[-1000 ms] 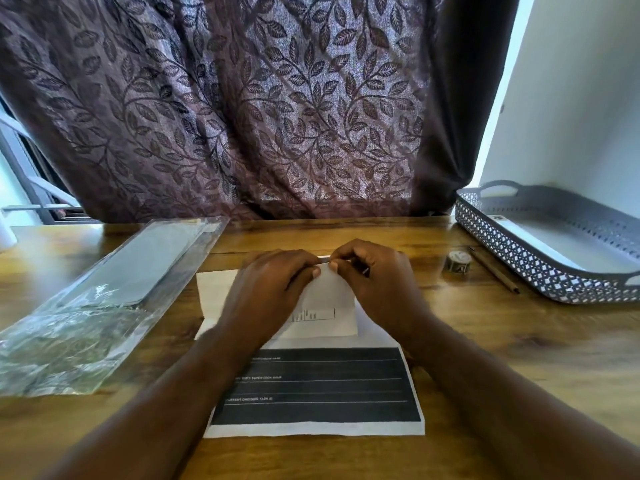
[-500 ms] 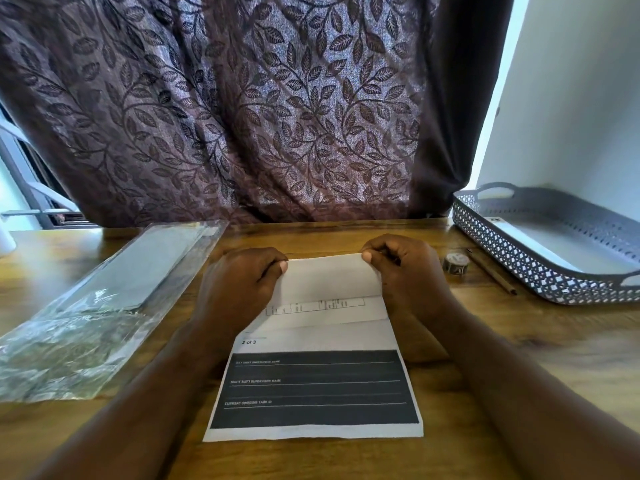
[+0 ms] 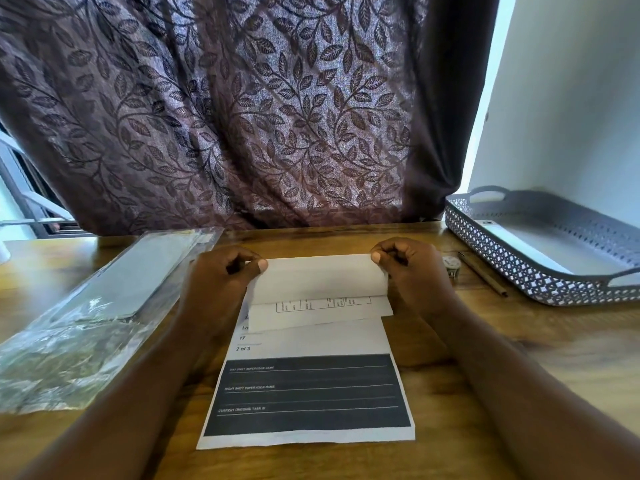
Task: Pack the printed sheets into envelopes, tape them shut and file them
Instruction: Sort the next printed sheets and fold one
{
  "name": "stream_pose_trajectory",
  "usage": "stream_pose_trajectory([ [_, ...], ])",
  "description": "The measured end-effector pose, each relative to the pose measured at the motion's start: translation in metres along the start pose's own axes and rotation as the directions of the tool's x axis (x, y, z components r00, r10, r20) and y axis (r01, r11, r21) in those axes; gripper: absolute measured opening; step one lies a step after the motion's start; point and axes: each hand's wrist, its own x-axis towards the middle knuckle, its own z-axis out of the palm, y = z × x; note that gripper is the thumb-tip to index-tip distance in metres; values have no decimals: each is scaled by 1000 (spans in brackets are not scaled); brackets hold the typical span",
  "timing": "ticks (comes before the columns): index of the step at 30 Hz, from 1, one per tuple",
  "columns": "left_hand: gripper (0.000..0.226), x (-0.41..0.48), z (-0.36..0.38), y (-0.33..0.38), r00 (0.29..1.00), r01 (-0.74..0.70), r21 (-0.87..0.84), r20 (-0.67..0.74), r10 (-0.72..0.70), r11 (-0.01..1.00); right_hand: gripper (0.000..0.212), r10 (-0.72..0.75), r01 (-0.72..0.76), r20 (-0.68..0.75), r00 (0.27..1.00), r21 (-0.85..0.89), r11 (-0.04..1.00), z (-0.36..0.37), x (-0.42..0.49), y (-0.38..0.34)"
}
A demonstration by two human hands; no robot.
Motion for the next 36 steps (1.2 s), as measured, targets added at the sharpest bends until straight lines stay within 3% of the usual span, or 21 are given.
stream_pose_trajectory([
  [9,20,0,0,0,988,115,-235,130,-86,965,7,50,-50,5,999,67,997,-1,0,2],
  [13,20,-4,1,7,919,365,-515,332,-212,775,8,83,-81,-11,996,123,989,0,0,2],
  [16,22,-5,1,6,881,431,-547,429,-202,718,8,87,-84,-11,996,162,983,0,-1,-3],
  [20,21,-3,2,5,877,464,-594,411,-248,657,14,148,-156,50,988,290,944,0,-5,-13],
  [24,24,1,2,4,884,466,-695,331,-331,547,19,235,-299,191,953,471,830,-2,-8,-17],
  [28,25,0,0,7,857,487,-772,334,-392,408,55,155,-377,427,891,503,778,1,-9,-16],
  [32,22,-2,3,8,831,528,-759,368,-417,381,60,155,-348,394,906,483,804,5,-9,-18],
  [36,29,-3,5,11,806,554,-781,418,-419,288,43,222,-364,332,917,468,805,2,-8,-19],
])
